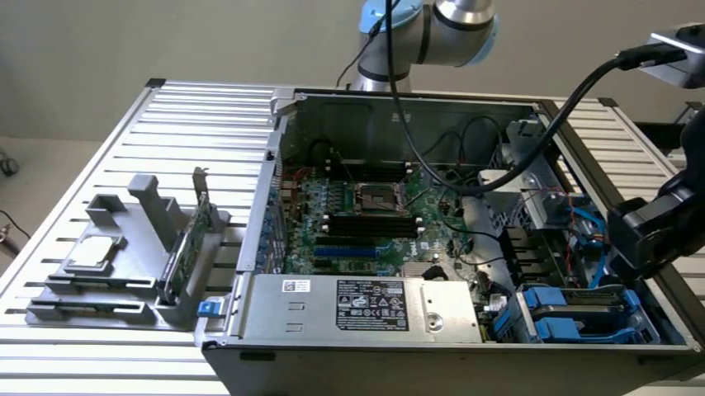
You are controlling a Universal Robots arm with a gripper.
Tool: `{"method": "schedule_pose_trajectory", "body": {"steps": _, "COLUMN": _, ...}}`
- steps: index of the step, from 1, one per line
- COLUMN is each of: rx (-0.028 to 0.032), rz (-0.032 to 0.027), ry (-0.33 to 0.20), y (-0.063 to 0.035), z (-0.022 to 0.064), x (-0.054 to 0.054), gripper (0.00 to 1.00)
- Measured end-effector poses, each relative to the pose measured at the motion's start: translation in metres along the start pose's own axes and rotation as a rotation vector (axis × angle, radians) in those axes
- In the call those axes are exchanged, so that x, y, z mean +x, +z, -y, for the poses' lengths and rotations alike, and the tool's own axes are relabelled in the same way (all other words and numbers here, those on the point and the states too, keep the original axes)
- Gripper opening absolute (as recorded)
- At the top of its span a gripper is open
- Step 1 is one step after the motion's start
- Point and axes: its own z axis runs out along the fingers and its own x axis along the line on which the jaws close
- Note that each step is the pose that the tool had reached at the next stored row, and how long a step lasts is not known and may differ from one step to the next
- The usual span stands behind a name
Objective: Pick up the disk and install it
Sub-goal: 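Insert the first disk wire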
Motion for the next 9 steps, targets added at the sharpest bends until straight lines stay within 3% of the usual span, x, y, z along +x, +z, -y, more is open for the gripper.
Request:
{"method": "schedule_pose_trajectory", "body": {"steps": 3, "rx": 0.0032, "rz": -0.001, "ry": 0.048, "y": 0.0001, "z": 0.0, "x": 0.0, "gripper": 0.25}}
{"method": "schedule_pose_trajectory", "body": {"steps": 7, "rx": 0.0126, "rz": -0.0017, "ry": 0.182, "y": 0.0006, "z": 0.0, "x": -0.0001, "gripper": 0.25}}
{"method": "schedule_pose_trajectory", "body": {"steps": 9, "rx": 0.0155, "rz": -0.0015, "ry": 0.219, "y": 0.0006, "z": 0.0, "x": 0.0, "gripper": 0.25}}
